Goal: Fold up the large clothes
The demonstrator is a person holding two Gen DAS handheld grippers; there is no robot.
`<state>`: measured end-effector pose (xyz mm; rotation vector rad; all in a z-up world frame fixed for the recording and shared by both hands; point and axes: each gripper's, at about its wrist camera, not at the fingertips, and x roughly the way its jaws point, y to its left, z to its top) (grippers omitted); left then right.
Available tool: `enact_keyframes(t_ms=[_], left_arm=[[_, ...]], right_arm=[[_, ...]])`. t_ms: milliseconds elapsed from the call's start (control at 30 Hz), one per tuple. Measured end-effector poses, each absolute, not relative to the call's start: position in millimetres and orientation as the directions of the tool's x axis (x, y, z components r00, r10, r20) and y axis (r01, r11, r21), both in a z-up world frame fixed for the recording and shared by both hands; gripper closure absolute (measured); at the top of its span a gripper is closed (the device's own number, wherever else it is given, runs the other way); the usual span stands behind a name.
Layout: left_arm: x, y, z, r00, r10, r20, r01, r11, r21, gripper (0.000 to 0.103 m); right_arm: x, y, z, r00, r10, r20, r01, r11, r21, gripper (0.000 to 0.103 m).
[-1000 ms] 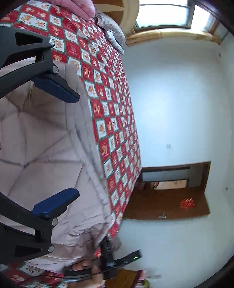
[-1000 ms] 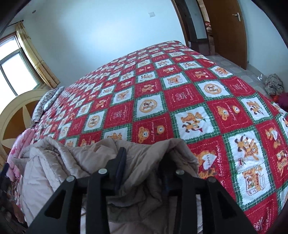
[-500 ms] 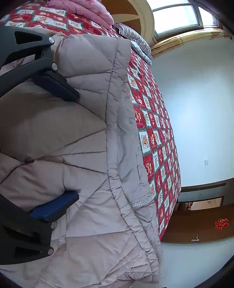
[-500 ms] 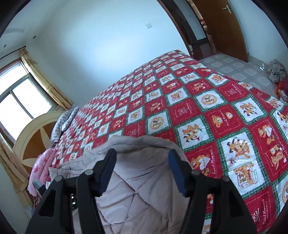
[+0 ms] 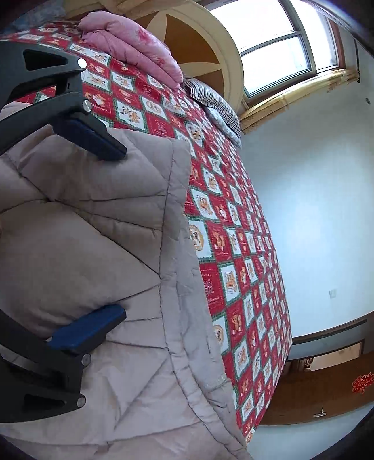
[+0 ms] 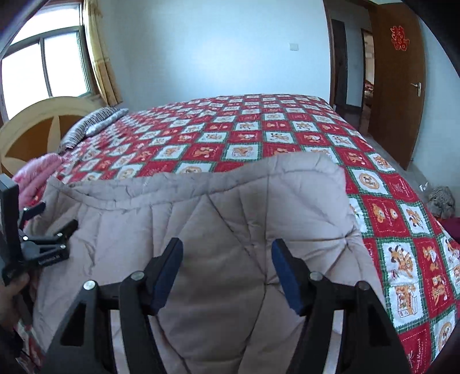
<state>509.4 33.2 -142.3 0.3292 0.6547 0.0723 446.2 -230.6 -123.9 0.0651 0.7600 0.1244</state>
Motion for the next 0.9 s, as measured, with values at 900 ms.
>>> enact_keyframes(t_ms=[900], left_arm=[[544,45,-179,0.741,0.054,-0.669,0.061,0.987,0.147,0.001]], right_arm=[[479,-235,-178,0.658,0.061,-0.750,-0.009,0.997,0.073,0.032]])
